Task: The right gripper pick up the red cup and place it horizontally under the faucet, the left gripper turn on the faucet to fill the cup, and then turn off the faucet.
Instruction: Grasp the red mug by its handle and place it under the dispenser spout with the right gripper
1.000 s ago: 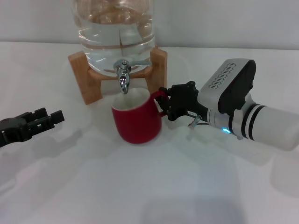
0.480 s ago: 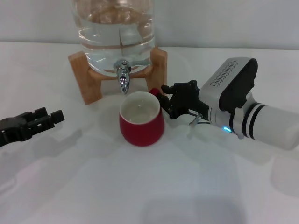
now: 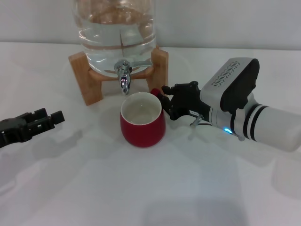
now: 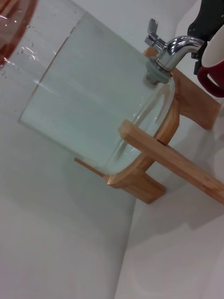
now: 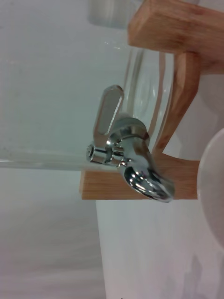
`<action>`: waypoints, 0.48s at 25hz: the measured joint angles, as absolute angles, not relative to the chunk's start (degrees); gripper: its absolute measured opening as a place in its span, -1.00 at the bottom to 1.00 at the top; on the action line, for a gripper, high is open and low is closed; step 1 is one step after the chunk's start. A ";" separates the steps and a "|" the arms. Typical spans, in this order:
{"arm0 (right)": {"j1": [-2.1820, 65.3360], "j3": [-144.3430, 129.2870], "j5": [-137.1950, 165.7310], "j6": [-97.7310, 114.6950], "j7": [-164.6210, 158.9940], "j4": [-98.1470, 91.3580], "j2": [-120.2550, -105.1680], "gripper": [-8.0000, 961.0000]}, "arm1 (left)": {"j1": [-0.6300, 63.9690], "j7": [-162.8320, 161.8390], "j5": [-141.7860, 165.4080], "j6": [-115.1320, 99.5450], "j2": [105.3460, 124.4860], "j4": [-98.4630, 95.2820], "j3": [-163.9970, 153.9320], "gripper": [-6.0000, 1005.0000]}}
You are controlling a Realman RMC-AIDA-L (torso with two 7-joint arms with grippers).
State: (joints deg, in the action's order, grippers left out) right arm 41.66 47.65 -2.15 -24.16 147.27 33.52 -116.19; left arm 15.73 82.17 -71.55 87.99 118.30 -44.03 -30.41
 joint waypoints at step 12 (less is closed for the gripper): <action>41.47 47.63 -1.97 -23.54 147.20 33.39 -116.19 -0.41 | 15.73 81.63 -71.31 87.97 118.37 -44.03 -30.46 0.69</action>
State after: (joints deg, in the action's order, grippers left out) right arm 41.47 47.63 -1.97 -23.54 147.20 33.39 -116.19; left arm 15.73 81.63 -71.31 87.97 118.37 -44.03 -30.47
